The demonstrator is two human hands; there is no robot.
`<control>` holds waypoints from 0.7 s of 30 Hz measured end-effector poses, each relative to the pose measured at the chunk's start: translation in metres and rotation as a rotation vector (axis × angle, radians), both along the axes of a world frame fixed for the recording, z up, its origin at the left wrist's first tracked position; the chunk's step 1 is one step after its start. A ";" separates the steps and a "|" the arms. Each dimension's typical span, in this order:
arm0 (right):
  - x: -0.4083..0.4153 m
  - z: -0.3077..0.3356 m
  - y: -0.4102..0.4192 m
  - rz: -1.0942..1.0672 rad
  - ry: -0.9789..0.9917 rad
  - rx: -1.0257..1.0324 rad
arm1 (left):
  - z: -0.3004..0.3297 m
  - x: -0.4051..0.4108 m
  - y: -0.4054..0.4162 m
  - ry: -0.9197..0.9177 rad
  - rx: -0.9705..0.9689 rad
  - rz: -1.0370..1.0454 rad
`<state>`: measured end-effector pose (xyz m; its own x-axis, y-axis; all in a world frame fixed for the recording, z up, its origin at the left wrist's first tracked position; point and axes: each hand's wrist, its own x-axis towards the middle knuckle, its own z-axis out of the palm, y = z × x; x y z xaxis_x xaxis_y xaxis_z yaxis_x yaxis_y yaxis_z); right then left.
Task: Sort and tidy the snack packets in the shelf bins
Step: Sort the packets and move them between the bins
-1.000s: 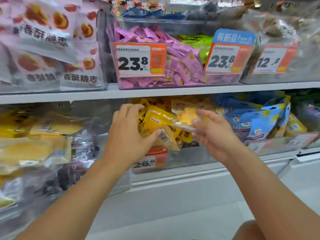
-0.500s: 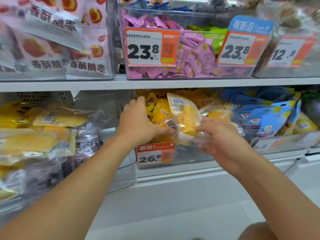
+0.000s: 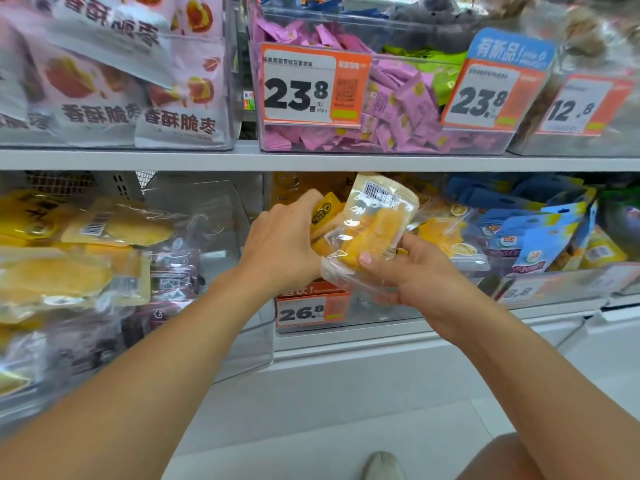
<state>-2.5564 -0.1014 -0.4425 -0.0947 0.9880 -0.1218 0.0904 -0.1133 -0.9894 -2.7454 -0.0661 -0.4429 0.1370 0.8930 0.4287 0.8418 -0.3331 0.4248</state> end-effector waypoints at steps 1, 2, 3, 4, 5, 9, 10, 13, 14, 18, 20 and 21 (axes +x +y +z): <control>0.001 0.000 -0.001 0.011 0.012 0.010 | -0.001 -0.003 0.000 -0.031 0.015 -0.019; 0.002 -0.001 -0.002 0.012 0.022 0.022 | -0.001 -0.005 -0.002 -0.056 0.028 -0.035; 0.003 -0.001 -0.003 0.001 0.038 0.034 | -0.001 -0.007 -0.004 -0.092 0.037 -0.049; 0.002 -0.002 -0.002 -0.019 0.061 0.041 | 0.000 -0.009 -0.006 -0.148 0.034 -0.062; 0.001 -0.003 -0.002 -0.040 0.086 0.046 | -0.001 -0.011 -0.007 -0.218 0.022 -0.073; -0.008 -0.004 0.006 -0.110 0.139 0.066 | -0.002 -0.022 -0.004 -0.304 -0.064 -0.084; -0.010 -0.005 0.009 -0.138 0.105 0.082 | -0.001 -0.022 -0.004 -0.265 -0.082 -0.101; -0.016 -0.013 0.024 -0.274 -0.050 0.121 | -0.002 -0.024 -0.007 -0.201 -0.101 -0.094; -0.017 -0.016 0.029 -0.328 -0.102 0.151 | -0.004 -0.025 -0.010 -0.219 -0.091 -0.074; -0.023 -0.026 0.040 -0.436 -0.343 0.420 | -0.014 -0.023 -0.026 -0.168 0.037 0.054; -0.023 -0.026 0.040 -0.433 -0.476 0.531 | -0.017 -0.017 -0.034 0.012 0.198 0.106; -0.021 -0.025 0.041 -0.419 -0.494 0.549 | -0.017 -0.014 -0.036 0.088 0.230 0.099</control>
